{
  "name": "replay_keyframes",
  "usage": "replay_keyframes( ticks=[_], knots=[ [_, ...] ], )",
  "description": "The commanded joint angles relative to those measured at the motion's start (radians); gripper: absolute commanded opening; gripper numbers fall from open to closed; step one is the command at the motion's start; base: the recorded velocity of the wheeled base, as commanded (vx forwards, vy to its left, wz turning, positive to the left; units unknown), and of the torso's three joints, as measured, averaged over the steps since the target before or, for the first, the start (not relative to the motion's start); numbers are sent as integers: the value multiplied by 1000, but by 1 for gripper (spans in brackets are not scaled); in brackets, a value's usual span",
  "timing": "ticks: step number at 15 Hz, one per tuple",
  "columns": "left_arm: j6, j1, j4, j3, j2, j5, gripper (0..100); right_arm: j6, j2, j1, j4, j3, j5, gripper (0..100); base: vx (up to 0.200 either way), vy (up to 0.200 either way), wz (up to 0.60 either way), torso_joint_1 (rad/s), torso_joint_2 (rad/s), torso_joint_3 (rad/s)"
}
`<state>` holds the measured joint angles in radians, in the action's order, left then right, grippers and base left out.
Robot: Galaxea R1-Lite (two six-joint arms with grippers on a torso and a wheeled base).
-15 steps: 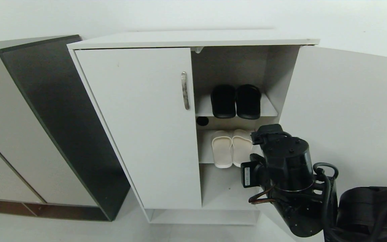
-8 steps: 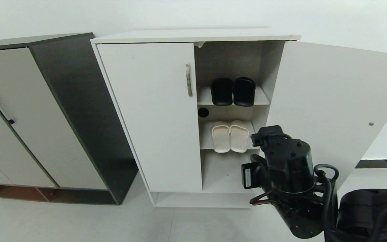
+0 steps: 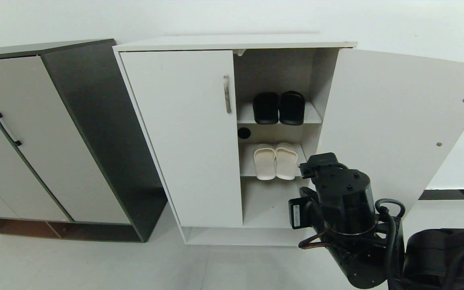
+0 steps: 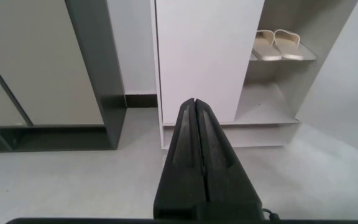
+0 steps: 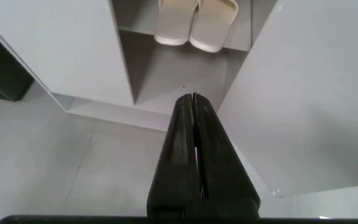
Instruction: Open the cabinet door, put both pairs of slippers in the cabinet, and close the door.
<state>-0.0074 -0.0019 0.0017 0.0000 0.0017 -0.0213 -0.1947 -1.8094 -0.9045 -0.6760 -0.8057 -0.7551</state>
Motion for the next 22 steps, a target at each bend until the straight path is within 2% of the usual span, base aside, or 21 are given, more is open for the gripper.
replay_keyframes(
  ticks=[1,4,8,13,22],
  knots=[
    [0,0,0,0,1,0,0,0,-4,1,-1,0,0,0,0,0,0,0,0,0],
    [0,0,0,0,1,0,0,0,-5,2,-1,3,0,0,0,0,0,0,0,0],
    [0,0,0,0,1,0,0,0,-13,6,-1,2,0,0,0,0,0,24,-217,-301],
    [-3,0,0,0,1,0,0,0,-13,6,-1,3,0,0,0,0,0,73,-509,-356],
    [-3,0,0,0,1,0,0,0,-16,6,-1,5,0,0,0,0,0,154,-472,-324]
  ],
)
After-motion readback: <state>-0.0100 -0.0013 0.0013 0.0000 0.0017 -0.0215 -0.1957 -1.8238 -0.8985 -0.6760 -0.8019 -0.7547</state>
